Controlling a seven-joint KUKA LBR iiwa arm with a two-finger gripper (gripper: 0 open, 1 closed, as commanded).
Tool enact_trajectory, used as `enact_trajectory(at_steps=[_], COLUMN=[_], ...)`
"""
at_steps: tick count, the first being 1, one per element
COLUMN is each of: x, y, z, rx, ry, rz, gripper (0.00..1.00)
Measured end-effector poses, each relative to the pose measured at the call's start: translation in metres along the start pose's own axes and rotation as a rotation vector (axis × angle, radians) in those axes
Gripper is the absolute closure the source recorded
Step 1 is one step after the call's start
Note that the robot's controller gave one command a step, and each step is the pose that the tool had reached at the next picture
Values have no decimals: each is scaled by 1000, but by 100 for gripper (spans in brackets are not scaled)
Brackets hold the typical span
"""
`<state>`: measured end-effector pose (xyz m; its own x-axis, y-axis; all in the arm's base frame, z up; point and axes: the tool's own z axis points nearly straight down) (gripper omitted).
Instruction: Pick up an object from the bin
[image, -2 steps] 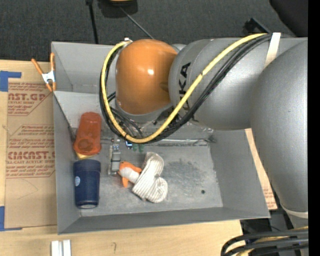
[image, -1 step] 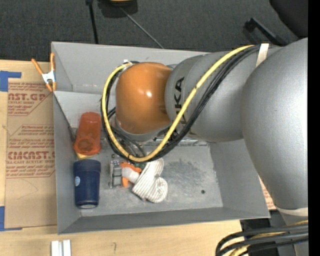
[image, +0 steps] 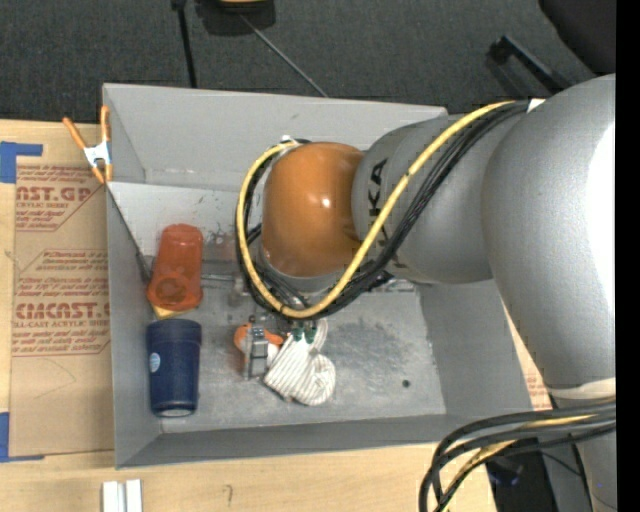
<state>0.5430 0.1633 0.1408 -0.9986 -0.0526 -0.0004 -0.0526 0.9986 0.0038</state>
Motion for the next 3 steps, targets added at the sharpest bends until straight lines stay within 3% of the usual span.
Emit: enact_trajectory(at_steps=[1,2,3], x=[10,15,18], y=[-39,-37,-53], z=[3,19,39], rx=[5,3,3], ry=[2,-6,3], rz=[61,-3,-22], gripper=[0,0,0])
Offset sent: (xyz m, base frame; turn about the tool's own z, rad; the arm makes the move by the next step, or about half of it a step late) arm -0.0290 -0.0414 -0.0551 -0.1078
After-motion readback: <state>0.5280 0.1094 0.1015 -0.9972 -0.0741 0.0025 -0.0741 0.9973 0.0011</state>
